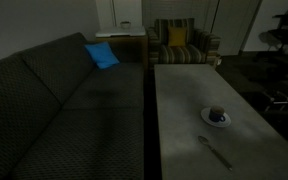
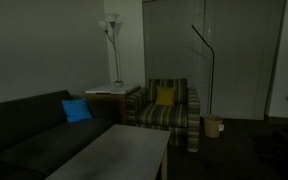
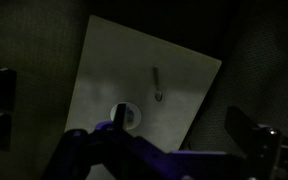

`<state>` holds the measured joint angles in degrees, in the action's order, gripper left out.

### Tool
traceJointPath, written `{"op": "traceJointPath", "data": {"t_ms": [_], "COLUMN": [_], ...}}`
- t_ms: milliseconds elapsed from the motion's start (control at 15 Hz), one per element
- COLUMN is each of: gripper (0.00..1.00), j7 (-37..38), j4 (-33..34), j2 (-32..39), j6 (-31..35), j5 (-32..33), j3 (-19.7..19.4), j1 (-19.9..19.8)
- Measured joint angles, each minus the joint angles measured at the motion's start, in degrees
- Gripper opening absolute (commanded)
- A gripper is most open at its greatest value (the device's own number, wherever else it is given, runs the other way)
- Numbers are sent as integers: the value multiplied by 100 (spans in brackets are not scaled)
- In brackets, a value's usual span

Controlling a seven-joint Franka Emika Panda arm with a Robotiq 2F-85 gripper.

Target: Move the spoon to the right

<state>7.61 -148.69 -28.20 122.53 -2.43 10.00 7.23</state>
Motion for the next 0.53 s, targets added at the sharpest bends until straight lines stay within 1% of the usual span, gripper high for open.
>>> {"op": "traceJointPath", "data": {"t_ms": [133,333,533], "gripper": [100,100,100], "j7": [261,574,607], "j4": [13,108,358], "j2": [442,1070,1613], "j6": [288,597,563], "j5": [267,583,660], "j3": [96,130,102], "j1": [-15,-26,-38]}}
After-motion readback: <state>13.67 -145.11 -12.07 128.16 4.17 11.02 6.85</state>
